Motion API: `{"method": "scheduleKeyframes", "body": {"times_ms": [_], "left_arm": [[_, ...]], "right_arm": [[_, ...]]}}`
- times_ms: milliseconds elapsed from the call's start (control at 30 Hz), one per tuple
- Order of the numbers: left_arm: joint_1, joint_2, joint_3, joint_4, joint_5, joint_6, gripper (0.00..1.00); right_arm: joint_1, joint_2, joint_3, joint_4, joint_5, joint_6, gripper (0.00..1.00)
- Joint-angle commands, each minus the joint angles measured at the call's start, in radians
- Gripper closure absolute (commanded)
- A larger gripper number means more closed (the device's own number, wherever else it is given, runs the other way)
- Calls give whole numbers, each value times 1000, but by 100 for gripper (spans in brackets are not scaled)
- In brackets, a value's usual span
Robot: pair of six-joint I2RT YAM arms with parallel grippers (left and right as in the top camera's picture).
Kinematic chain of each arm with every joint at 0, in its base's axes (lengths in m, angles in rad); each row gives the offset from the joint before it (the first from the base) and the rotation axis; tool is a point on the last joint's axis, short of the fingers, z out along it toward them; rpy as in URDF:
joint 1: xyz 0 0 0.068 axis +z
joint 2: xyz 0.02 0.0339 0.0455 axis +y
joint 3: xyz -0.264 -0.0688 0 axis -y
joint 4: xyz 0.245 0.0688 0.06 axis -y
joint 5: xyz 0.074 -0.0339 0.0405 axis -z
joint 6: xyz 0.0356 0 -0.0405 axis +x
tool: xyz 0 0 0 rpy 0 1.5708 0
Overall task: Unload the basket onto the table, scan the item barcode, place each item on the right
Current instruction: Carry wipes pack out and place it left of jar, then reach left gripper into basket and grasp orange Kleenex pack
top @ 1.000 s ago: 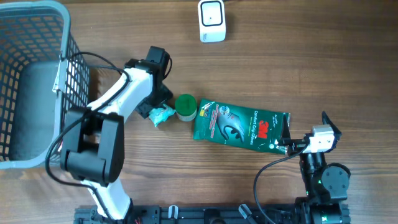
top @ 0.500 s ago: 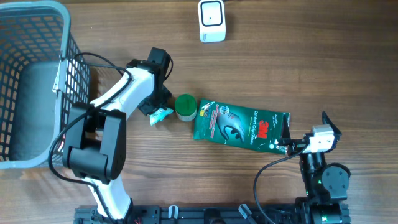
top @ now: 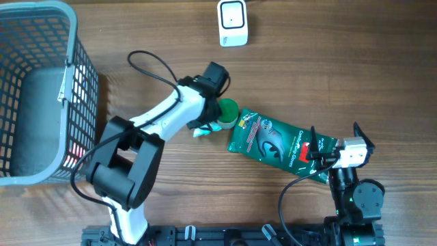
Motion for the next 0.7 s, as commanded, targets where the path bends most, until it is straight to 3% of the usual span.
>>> {"method": "scheduleKeyframes", "body": {"times_ms": [0, 67, 100, 167, 200, 333, 467, 600, 667], "left_arm": [[-21, 11, 3, -2, 40, 6, 76], [-11, 1, 38, -67, 20, 6, 67], [-8, -7, 64, -111, -2, 7, 52], [-8, -47, 151, -235, -90, 33, 4], [-8, -68, 193, -288, -137, 33, 0], [-6, -177, 376, -454, -324, 32, 0], [68, -354, 436, -475, -499, 28, 0], [297, -492, 436, -465, -485, -2, 0], [510, -546, 436, -430, -305, -2, 0]], "right_arm": [[3, -5, -2, 3, -5, -8, 0], [3, -5, -2, 3, -5, -7, 0], [3, -5, -2, 3, -5, -7, 0], [3, -5, -2, 3, -5, -7, 0], [3, -5, -2, 3, -5, -7, 0], [3, -5, -2, 3, -5, -7, 0], [3, -5, -2, 3, -5, -7, 0], [3, -5, -2, 3, -5, -7, 0], [3, -5, -2, 3, -5, -8, 0]]}}
